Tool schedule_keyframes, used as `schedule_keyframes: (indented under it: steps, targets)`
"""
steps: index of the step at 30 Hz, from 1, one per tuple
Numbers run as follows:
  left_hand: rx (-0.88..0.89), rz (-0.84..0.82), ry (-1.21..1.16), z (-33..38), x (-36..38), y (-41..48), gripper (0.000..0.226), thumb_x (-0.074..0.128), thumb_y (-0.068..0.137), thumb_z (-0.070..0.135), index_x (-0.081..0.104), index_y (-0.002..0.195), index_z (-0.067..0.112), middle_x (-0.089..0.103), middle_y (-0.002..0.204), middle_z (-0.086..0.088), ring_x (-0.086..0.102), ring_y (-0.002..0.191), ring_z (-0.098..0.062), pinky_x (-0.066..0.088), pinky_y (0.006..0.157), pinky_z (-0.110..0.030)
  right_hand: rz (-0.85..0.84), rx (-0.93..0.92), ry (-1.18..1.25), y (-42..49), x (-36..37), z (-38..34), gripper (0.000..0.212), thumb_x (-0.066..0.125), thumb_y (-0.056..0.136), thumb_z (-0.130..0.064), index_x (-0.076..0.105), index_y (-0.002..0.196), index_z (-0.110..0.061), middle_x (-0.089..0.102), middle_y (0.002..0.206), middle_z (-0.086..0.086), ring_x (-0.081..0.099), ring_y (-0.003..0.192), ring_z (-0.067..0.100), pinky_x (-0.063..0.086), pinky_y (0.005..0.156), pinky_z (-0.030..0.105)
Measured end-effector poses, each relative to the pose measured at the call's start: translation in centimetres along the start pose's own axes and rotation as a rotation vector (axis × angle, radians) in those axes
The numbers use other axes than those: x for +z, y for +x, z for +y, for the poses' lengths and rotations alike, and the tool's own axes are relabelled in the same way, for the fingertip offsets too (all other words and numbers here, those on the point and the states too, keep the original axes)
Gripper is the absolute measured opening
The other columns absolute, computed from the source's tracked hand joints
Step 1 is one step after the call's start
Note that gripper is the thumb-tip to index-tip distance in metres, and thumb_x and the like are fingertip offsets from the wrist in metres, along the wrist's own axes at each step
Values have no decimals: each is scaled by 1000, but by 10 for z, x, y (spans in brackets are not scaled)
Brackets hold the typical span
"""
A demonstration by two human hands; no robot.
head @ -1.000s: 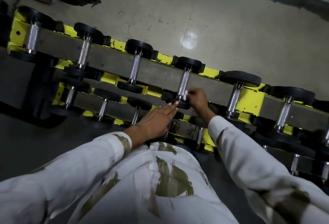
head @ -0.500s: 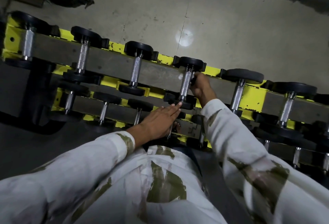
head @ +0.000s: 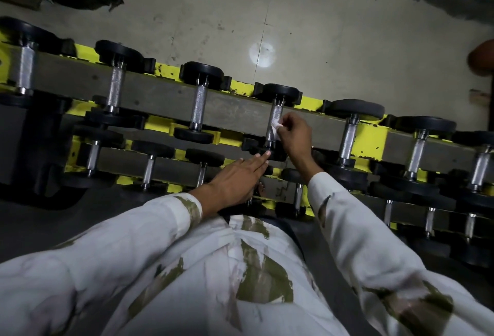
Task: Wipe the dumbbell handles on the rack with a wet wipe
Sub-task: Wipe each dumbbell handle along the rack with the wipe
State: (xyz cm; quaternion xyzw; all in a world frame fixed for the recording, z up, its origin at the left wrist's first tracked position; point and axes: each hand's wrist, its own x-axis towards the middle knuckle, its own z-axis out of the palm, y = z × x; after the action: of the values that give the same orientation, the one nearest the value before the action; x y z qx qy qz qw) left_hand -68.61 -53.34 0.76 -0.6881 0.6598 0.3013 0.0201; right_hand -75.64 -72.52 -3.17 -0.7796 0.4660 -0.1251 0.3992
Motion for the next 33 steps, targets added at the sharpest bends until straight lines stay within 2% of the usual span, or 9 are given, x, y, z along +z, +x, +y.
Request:
schedule_keyframes:
  steps: [3,5,7,9,12,16,19,25,33]
  targets:
    - [5,-3,7,0,0,1,82,58,98,16,11,164,7,-11,172,-9,13,158,-25,28,124,-45,14,-195,-104,9,-1,-12,4,63,89,-18,63,87,-15,58,85,3,55,75,20,41,62,29]
    - [6,3,15,0,2,2,81,57,98,15,11,164,7,-11,172,-9,14,158,-25,29,124,-45,22,-230,-183,18,-2,-15,8,62,94,-23,63,93,-16,54,94,3,52,79,17,38,63,26]
    - [1,6,17,-1,3,2,80,56,99,15,11,164,8,-11,172,-8,14,158,-25,29,124,-45,5,-288,-304,23,-5,-14,9,62,96,-23,63,99,-15,53,103,3,54,83,19,43,66,27]
    - [-12,12,7,0,6,3,79,56,99,15,11,164,8,-11,172,-8,13,158,-25,29,124,-45,-91,-385,-469,19,-9,-11,23,65,89,-16,62,111,-12,52,115,7,59,92,27,52,69,33]
    - [-40,29,-14,5,11,3,79,54,98,15,11,164,7,-10,172,-8,12,158,-25,29,124,-45,-271,-542,-653,6,-20,-2,53,73,78,-7,55,128,-10,48,131,11,59,103,33,55,69,37]
    - [-80,49,-20,14,14,6,82,56,97,15,10,164,7,-10,172,-10,10,159,-26,28,124,-43,-373,-760,-801,13,-33,2,53,73,82,-11,54,131,-12,49,128,11,56,108,31,55,65,39]
    - [-107,39,-22,20,13,6,82,55,97,15,8,164,7,-11,172,-10,8,159,-25,26,125,-42,-340,-877,-884,35,-34,-6,44,69,81,-7,60,124,-11,57,117,11,54,105,31,52,63,38]
    - [-173,32,-44,32,11,10,81,53,98,15,7,165,9,-11,172,-8,6,159,-23,22,126,-41,-261,-849,-998,50,-37,-16,35,68,82,-7,64,116,-13,64,120,9,59,85,32,47,62,36]
    - [-236,59,-32,45,20,18,84,59,97,19,10,164,7,-7,172,-10,8,159,-26,26,125,-41,-447,-1023,-1046,66,-35,-21,27,58,89,-6,63,115,-11,63,112,9,53,98,29,42,56,36]
